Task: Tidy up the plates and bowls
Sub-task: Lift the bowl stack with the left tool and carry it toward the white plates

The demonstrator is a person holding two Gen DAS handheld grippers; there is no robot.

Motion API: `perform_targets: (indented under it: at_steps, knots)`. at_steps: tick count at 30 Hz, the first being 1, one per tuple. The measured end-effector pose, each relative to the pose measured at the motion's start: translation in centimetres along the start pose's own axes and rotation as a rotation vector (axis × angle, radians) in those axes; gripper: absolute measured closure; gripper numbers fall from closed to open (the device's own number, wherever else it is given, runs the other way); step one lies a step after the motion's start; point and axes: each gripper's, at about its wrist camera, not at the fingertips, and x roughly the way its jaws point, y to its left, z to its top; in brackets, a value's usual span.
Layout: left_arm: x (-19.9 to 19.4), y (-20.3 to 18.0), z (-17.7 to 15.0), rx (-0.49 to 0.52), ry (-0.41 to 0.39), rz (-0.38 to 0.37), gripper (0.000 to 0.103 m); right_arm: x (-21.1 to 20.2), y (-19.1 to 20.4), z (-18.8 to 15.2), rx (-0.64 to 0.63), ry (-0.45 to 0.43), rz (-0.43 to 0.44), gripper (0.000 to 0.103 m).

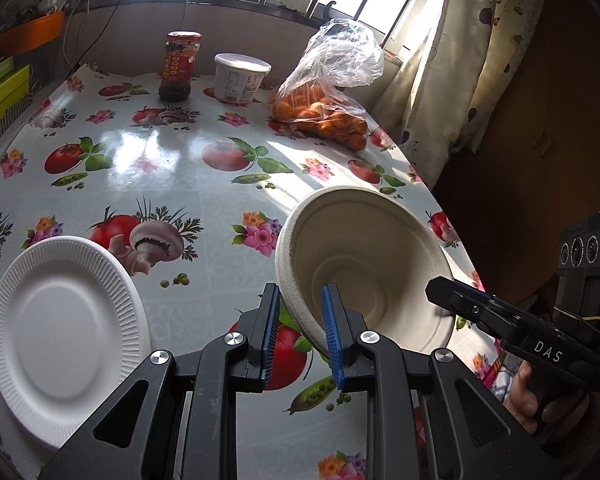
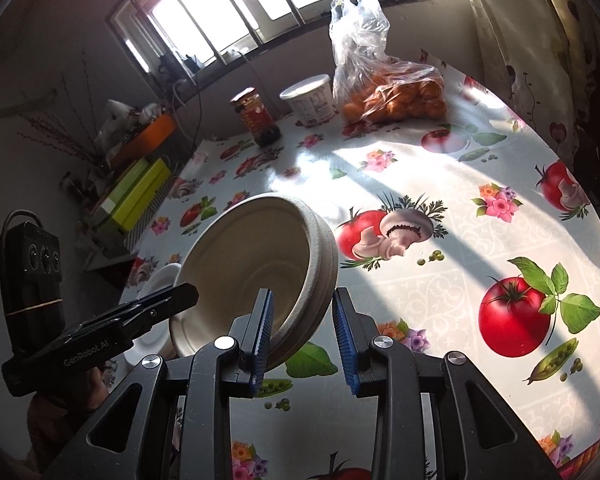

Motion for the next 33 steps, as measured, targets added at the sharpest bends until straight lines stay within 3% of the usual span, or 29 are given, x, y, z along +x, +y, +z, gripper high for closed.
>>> perform_targets:
  at_steps: [33]
  knots:
    - [-6.2,9.9,-1.7,-0.159,-0.088,0.174,0.08,7.9,9.8,0.8,-0.162,0.143,0.157,0.073]
